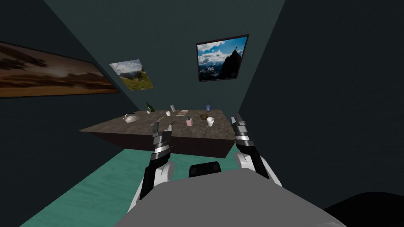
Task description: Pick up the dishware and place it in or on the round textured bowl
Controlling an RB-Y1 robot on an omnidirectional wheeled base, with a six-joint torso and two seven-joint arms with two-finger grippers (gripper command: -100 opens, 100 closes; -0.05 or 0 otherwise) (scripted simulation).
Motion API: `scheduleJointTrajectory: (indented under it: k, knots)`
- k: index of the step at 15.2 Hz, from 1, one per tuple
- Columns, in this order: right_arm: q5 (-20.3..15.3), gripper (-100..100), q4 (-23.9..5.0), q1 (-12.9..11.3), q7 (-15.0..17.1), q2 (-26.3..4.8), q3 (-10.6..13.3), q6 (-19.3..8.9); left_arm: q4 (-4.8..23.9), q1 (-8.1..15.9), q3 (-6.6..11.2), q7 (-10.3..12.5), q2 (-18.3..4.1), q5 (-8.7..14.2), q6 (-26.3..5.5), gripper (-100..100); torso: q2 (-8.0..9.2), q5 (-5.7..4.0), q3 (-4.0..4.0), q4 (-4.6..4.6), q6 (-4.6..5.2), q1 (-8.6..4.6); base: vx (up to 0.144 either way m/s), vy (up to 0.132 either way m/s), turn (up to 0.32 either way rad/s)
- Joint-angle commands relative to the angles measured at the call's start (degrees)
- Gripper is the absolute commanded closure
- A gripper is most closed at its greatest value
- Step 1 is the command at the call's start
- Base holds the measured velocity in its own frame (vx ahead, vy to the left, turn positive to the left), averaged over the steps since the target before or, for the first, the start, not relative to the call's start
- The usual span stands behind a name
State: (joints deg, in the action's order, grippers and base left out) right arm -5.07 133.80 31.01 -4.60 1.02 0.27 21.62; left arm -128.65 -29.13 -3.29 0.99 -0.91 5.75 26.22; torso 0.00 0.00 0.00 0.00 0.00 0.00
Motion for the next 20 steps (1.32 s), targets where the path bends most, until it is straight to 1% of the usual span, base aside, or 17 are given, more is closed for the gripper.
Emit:
scheduleJointTrajectory:
  k: [1, 2, 3, 4, 5, 6, 7, 8, 9, 10, 13, 14, 15, 16, 17, 18, 20]
  knots:
    - [-0.4, -100, -0.5, -0.4, 0.1, -2.5, -0.1, 0.2, 0.0, 0.0, 0.0, 0.0, 0.0, 0.0, 0.0, 0, 0.0, 0.0, 0.0, 0.0, 0.0, 0.0, -0.016, -0.004, 0.011]
    - [-0.4, -100, -0.5, -0.4, 0.1, -2.5, -0.1, 0.2, 0.0, 0.0, 0.0, 0.0, 0.0, 0.0, 0.0, 0, 0.04, 0.0, 0.02, 0.0, 0.0, -0.02, -0.027, -0.009, 0.013]
    - [-0.9, -100, -1.0, -0.8, 0.1, -4.5, -0.3, 0.4, 0.0, 0.0, 0.0, 0.0, 0.0, 0.0, 0.0, 0, 0.07, -0.01, 0.04, 0.01, 0.0, -0.04, -0.039, -0.016, 0.02]
    - [-0.9, -100, -1.0, -0.8, 0.1, -4.5, -0.3, 0.4, 0.0, 0.0, 0.0, 0.0, 0.0, 0.0, 0.0, 0, 0.12, -0.01, 0.06, 0.02, -0.01, -0.08, -0.042, -0.02, 0.018]
    - [-1.5, -100, -1.7, -1.2, 0.2, -6.6, -0.4, 0.6, 0.0, 0.0, 0.0, 0.0, 0.0, 0.0, 0.0, 0, 0.14, -0.02, 0.08, 0.03, 0.0, -0.1, -0.047, -0.018, 0.026]
    - [-1.5, -100, -1.7, -1.2, 0.2, -6.6, -0.4, 0.6, 0.0, 0.0, 0.0, 0.0, 0.0, 0.0, 0.0, 0, 0.17, -0.02, 0.1, 0.04, -0.01, -0.11, -0.051, -0.016, 0.025]
    - [-2.2, -100, -2.4, -1.8, 0.3, -8.7, -0.6, 1.0, 0.0, 0.0, 0.0, 0.0, 0.0, 0.0, 0.0, 0, 0.2, -0.02, 0.11, 0.04, 0.0, -0.1, -0.053, -0.012, 0.045]
    - [-2.2, -100, -2.4, -1.8, 0.3, -9.0, -0.6, 1.0, 0.0, 0.0, 0.0, 0.0, 0.0, 0.0, 0.0, 0, 0.21, -0.02, 0.12, 0.04, -0.01, -0.09, -0.055, -0.015, 0.038]
    - [-3.1, -100, -3.3, -2.4, 0.4, -10.9, -0.7, 1.4, 0.0, 0.0, 0.0, 0.0, 0.0, 0.0, 0.0, 0, 0.22, -0.02, 0.13, 0.05, -0.01, -0.09, -0.069, -0.019, 0.052]
    - [-3.1, -100, -3.3, -2.4, 0.4, -11.5, -0.7, 1.4, 0.0, 0.0, 0.0, 0.0, 0.0, 0.0, 0.0, 0, 0.26, -0.02, 0.14, 0.05, -0.01, -0.11, -0.07, -0.022, 0.041]
    - [-5.2, -100, -5.3, -3.8, 0.6, -15.7, -0.9, 2.4, 0.0, 0.0, 0.0, 0.0, 0.0, 0.0, 0.0, 0, 0.28, -0.03, 0.16, 0.06, -0.01, -0.16, -0.069, -0.028, 0.073]
    - [-5.2, -100, -5.3, -3.8, 0.6, -16.8, -0.9, 2.4, 0.0, 0.0, 0.0, 0.0, 0.0, 0.0, 0.0, 0, 0.29, -0.03, 0.16, 0.06, -0.02, -0.15, -0.07, -0.021, 0.078]
    - [-5.2, -100, -5.3, -3.8, 0.6, -17.0, -0.9, 2.4, 0.0, 0.0, 0.0, 0.0, 0.0, 0.0, 0.0, 0, 0.29, -0.03, 0.17, 0.06, -0.01, -0.14, -0.051, -0.014, 0.023]
    - [-6.5, -100, -6.4, -4.6, 0.7, -19.1, -1.0, 3.0, 0.0, 0.0, 0.0, 0.0, 0.0, 0.0, 0.0, 0, 0.26, -0.03, 0.15, 0.06, 0.0, -0.12, -0.055, -0.006, 0.079]
    - [-6.5, -100, -6.4, -4.6, 0.7, -20.0, -1.0, 3.0, 0.0, 0.0, 0.0, 0.0, 0.0, 0.0, 0.0, 0, 0.25, -0.02, 0.14, 0.05, -0.02, -0.09, -0.059, -0.003, 0.085]
    - [-7.9, -100, -7.6, -5.3, 0.9, -21.5, -0.9, 3.6, 0.0, 0.0, 0.0, 0.0, 0.0, 0.0, 0.0, 0, 0.25, -0.01, 0.14, 0.05, -0.01, -0.07, -0.068, -0.008, 0.108]
    - [-7.9, -100, -7.6, -5.3, 0.9, -23.0, -0.9, 3.6, 0.0, 0.0, 0.0, 0.0, 0.0, 0.0, 0.0, 0, 0.27, -0.02, 0.15, 0.06, -0.02, -0.1, -0.057, -0.017, 0.075]
